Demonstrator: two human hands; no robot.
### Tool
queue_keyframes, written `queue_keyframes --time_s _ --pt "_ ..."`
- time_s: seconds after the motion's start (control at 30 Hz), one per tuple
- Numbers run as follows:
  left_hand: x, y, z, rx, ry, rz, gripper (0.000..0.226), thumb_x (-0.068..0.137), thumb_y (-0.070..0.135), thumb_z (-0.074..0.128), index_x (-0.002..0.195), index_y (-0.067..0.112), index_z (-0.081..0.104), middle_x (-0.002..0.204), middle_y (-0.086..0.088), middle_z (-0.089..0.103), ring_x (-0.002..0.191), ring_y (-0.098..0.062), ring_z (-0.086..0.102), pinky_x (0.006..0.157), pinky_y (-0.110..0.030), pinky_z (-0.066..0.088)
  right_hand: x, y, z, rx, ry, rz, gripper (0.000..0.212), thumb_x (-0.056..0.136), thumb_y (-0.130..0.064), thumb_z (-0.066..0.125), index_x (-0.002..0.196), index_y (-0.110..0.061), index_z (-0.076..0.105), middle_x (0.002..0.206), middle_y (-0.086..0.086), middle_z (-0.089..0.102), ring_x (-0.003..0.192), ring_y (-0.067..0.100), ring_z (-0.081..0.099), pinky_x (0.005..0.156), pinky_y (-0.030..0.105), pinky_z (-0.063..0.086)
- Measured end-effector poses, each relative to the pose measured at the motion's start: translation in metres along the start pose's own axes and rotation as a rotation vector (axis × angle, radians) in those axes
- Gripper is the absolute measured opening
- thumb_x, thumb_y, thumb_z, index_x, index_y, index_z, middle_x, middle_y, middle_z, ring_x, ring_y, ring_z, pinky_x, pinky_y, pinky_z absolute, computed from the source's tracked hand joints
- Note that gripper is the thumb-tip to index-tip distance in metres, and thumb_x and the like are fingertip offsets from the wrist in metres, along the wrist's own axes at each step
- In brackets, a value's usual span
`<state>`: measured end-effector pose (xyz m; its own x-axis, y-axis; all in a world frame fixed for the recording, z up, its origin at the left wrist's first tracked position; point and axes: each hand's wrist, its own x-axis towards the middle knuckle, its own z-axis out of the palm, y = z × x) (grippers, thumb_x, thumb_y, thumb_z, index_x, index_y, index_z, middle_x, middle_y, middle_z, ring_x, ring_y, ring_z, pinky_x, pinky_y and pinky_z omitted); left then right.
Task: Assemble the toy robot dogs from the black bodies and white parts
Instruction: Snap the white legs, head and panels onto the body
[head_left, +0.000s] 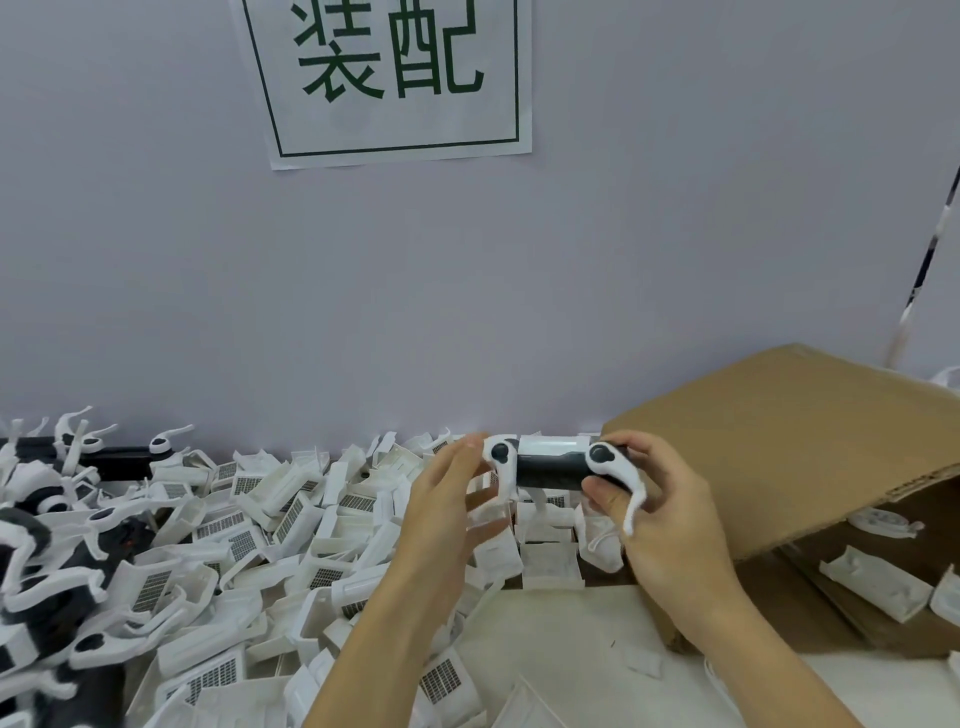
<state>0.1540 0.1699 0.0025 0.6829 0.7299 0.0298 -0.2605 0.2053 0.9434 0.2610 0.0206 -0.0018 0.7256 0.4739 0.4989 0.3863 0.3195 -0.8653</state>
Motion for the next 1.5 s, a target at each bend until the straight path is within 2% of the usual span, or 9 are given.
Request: queue_keyframes --time_s 0.23,0.37,0.47,0.63,0.73,0.9,1.07,1.3,1.5 --pt "-0.005 -0.001 0.005 0.181 0.029 -0.143 0.051 0.085 0.063 0.067 0.117 0.023 0.068 0.122 -0.005 0.067 0.110 -0.031 0.068 0.082 -0.046 0.062 -0.008 0.000 0.012 -0.342 -0.078 -0.270 0.039 0.073 0.004 0.083 0.092 -0.028 0.072 0.101 -0.014 0.066 0.101 0.012 0.065 0.082 0.020 0.053" --pt "-0.006 -0.003 0.011 0.024 0.044 -0.084 0.037 0.088 0.032 0.076 0.115 0.012 0.059 0.108 -0.015 0.067 0.093 -0.031 0.074 0.075 -0.044 0.063 -0.016 -0.001 0.023 -0.295 -0.244 -0.241 0.047 0.072 0.008 0.068 0.104 -0.027 0.069 0.109 -0.012 0.063 0.111 0.015 0.062 0.086 0.022 0.053" --pt "-0.007 -0.003 0.012 -0.037 0.060 0.004 0.031 0.090 0.008 0.072 0.117 0.015 0.058 0.108 -0.016 0.068 0.075 -0.022 0.074 0.061 -0.039 0.061 -0.020 -0.004 0.027 -0.062 -0.248 -0.093 0.048 0.075 -0.006 0.050 0.115 -0.028 0.066 0.115 -0.012 0.066 0.119 0.009 0.059 0.094 0.026 0.052" --pt "-0.016 -0.007 0.027 -0.037 -0.029 0.160 0.037 0.077 0.017 0.073 0.113 0.019 0.061 0.107 -0.011 0.073 0.099 -0.039 0.071 0.088 -0.060 0.057 -0.019 -0.003 0.034 -0.084 -0.184 0.142 0.059 0.093 -0.058 0.047 0.149 -0.040 0.041 0.144 -0.028 0.047 0.133 -0.012 0.042 0.108 0.020 0.044" --pt "-0.019 -0.010 0.034 0.009 -0.004 0.218 0.024 0.095 0.011 0.068 0.114 0.022 0.060 0.110 -0.012 0.073 0.103 -0.035 0.071 0.089 -0.055 0.058 -0.019 -0.001 0.040 -0.016 -0.161 0.175 0.061 0.086 -0.054 0.045 0.146 -0.044 0.040 0.139 -0.031 0.049 0.123 -0.022 0.045 0.093 0.006 0.046" --pt "-0.020 -0.009 0.035 0.045 0.016 0.284 0.021 0.097 0.010 0.064 0.112 0.024 0.059 0.117 -0.015 0.069 0.106 -0.030 0.070 0.091 -0.053 0.058 -0.017 0.000 0.038 0.079 -0.123 0.166 0.046 0.097 -0.038 0.051 0.143 -0.035 0.050 0.134 -0.014 0.063 0.124 0.002 0.059 0.097 0.027 0.055" --pt "-0.017 -0.011 0.031 0.005 0.074 0.312 0.027 0.094 0.008 0.068 0.111 0.027 0.060 0.112 -0.010 0.071 0.099 -0.026 0.073 0.086 -0.053 0.061 -0.017 -0.001 0.033 -0.029 -0.144 0.099 0.038 0.098 -0.025 0.064 0.133 -0.033 0.057 0.126 -0.013 0.063 0.113 0.002 0.063 0.083 0.021 0.057" --pt "-0.009 -0.011 0.029 -0.120 0.152 0.244 0.036 0.090 0.012 0.076 0.120 0.031 0.066 0.113 -0.005 0.069 0.095 -0.022 0.075 0.085 -0.046 0.062 -0.021 0.007 0.032 -0.337 -0.266 -0.065 0.069 0.084 -0.026 0.079 0.144 -0.031 0.047 0.133 -0.020 0.053 0.128 0.002 0.051 0.104 0.022 0.047" --pt "-0.007 -0.001 0.019 0.017 0.095 0.252 0.014 0.097 0.020 0.067 0.106 0.026 0.076 0.099 0.004 0.077 0.094 -0.015 0.074 0.067 -0.033 0.062 -0.009 0.001 0.013 -0.238 -0.105 -0.052 0.048 0.073 -0.028 0.073 0.119 -0.036 0.065 0.104 -0.020 0.071 0.098 0.001 0.068 0.075 0.011 0.052"
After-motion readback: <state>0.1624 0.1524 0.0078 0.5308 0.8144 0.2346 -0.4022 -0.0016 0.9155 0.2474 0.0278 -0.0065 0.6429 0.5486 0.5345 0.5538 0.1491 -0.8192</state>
